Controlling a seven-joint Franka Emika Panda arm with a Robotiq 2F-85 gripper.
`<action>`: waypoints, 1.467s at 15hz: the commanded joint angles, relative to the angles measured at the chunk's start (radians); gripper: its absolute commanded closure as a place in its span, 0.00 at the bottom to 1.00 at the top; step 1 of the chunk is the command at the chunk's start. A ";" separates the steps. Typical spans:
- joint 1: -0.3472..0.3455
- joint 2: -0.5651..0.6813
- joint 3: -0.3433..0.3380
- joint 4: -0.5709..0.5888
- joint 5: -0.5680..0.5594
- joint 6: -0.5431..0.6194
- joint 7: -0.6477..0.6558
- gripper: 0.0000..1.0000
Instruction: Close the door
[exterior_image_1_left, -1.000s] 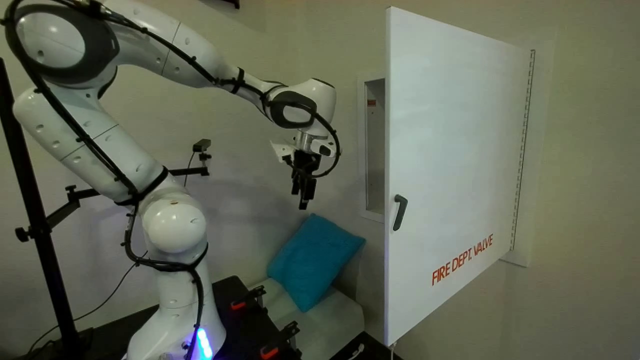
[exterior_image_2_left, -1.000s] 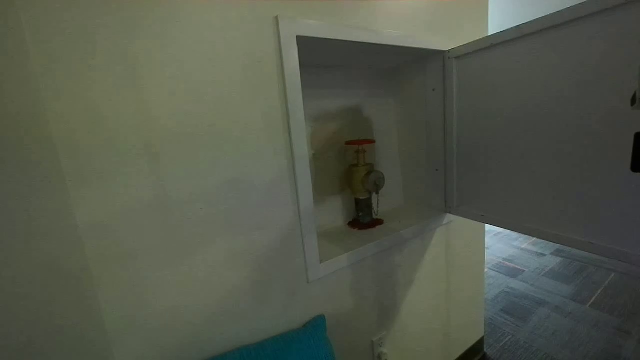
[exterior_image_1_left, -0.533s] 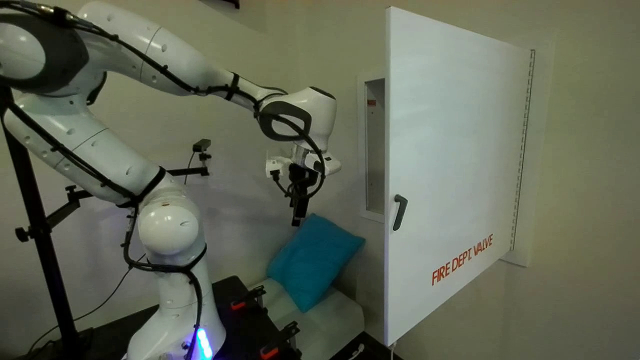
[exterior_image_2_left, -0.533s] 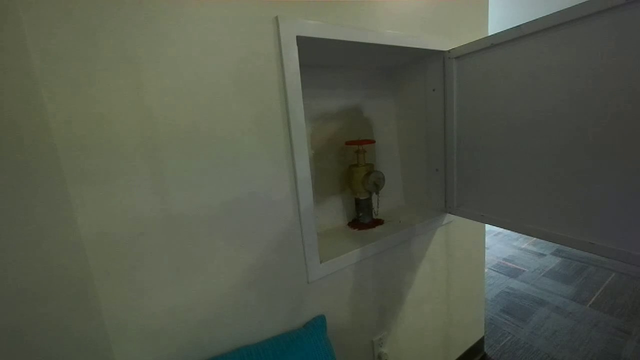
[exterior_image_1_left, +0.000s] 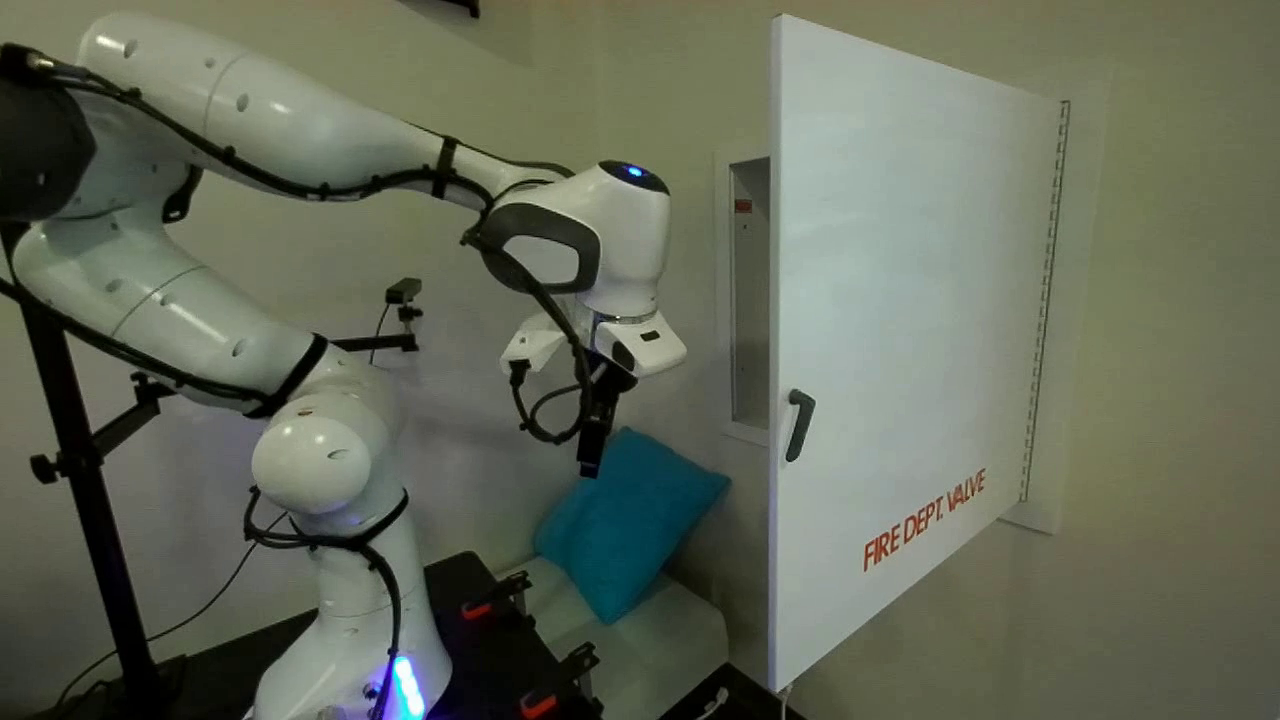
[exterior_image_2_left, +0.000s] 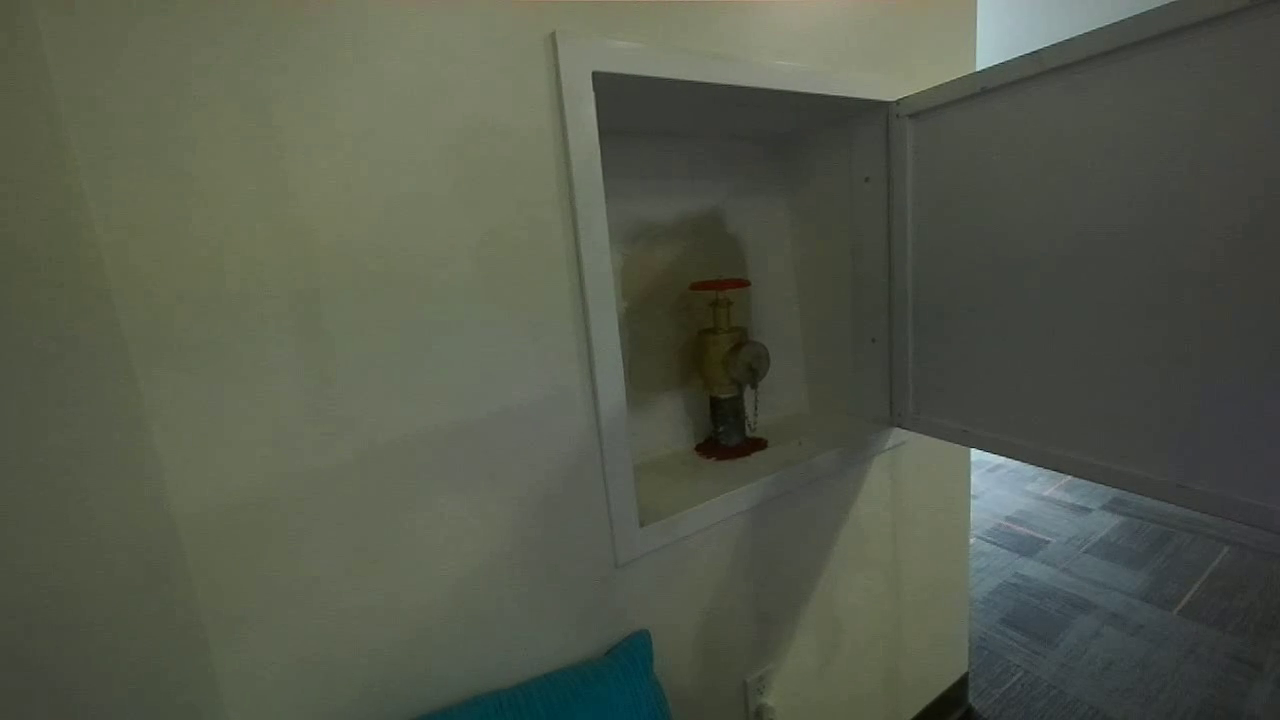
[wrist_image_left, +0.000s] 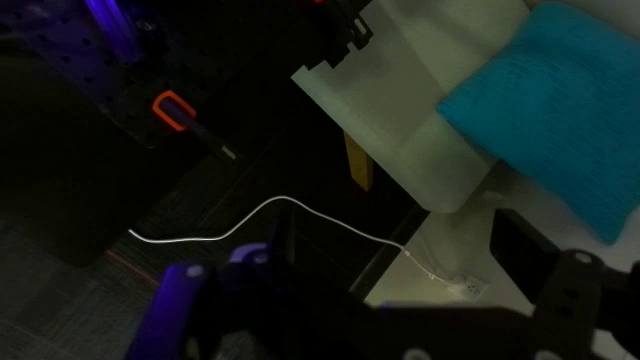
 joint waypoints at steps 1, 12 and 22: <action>-0.085 -0.033 -0.033 0.002 -0.043 -0.036 0.045 0.00; -0.296 0.016 -0.120 0.066 -0.096 0.005 0.100 0.00; -0.385 0.060 -0.155 0.125 -0.082 0.120 0.073 0.00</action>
